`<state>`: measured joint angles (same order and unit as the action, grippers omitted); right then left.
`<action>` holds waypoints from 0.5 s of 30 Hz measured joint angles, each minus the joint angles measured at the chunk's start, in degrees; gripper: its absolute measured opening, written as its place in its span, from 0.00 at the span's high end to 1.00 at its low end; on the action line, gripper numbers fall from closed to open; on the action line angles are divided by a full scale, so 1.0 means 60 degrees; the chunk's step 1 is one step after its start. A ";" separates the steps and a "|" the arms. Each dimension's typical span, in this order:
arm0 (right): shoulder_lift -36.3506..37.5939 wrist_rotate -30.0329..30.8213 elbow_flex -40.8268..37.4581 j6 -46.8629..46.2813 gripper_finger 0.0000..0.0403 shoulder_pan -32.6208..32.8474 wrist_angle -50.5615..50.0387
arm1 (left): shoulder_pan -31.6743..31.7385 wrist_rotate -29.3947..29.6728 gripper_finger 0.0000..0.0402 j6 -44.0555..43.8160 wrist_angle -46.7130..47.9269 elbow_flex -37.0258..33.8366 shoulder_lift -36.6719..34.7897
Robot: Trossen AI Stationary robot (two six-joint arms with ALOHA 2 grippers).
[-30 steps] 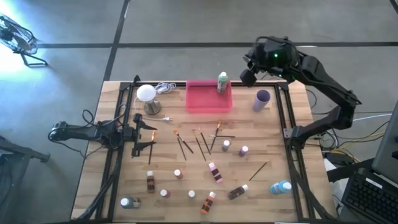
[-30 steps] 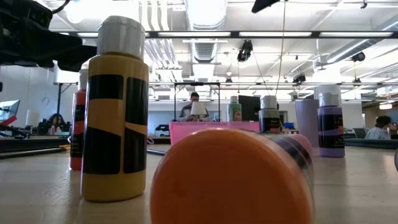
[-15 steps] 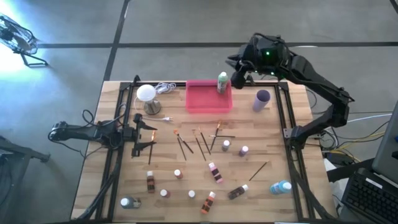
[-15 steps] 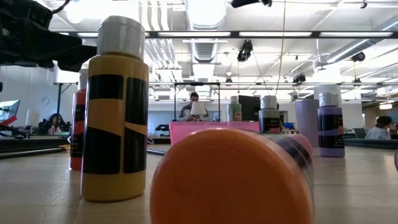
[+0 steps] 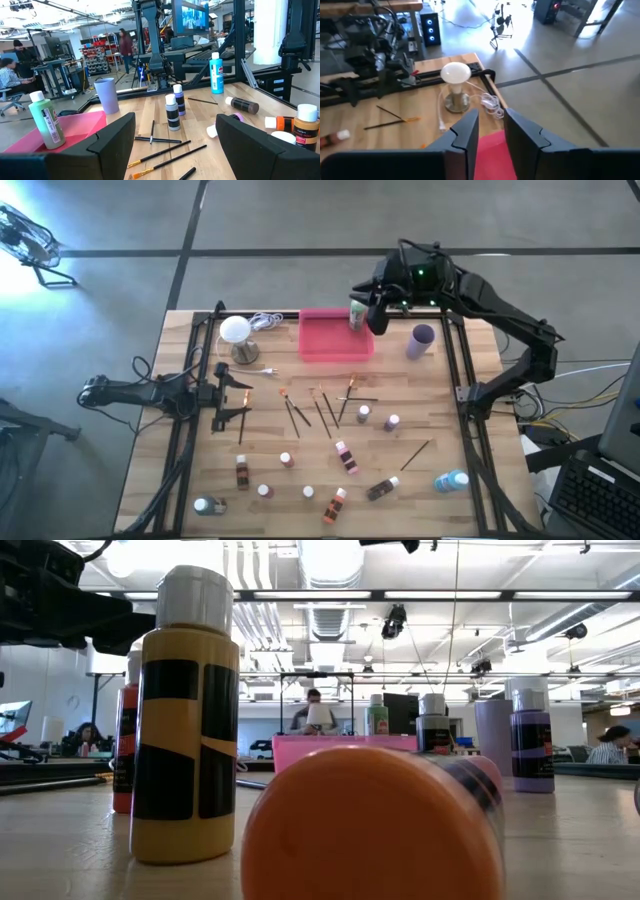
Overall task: Pick & Place Paint Supplies
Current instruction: Put the black silver paint brush into the violet cup
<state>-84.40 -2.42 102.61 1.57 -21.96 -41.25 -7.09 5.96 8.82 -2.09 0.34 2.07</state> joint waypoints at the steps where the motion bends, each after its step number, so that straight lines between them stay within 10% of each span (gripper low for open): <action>1: 0.0003 -0.0001 0.0000 -0.0115 0.80 0.0068 0.0000 | 0.0003 0.0000 0.30 0.0000 -0.0002 0.0000 0.0000; 15: 0.0000 0.0186 -0.0085 -0.1237 0.93 0.1062 0.0011 | 0.0003 -0.0004 0.30 0.0000 -0.0047 0.0000 0.0000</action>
<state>-84.40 -1.30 102.10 -5.86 -15.58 -41.19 -7.08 5.93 8.82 -2.37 0.34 2.07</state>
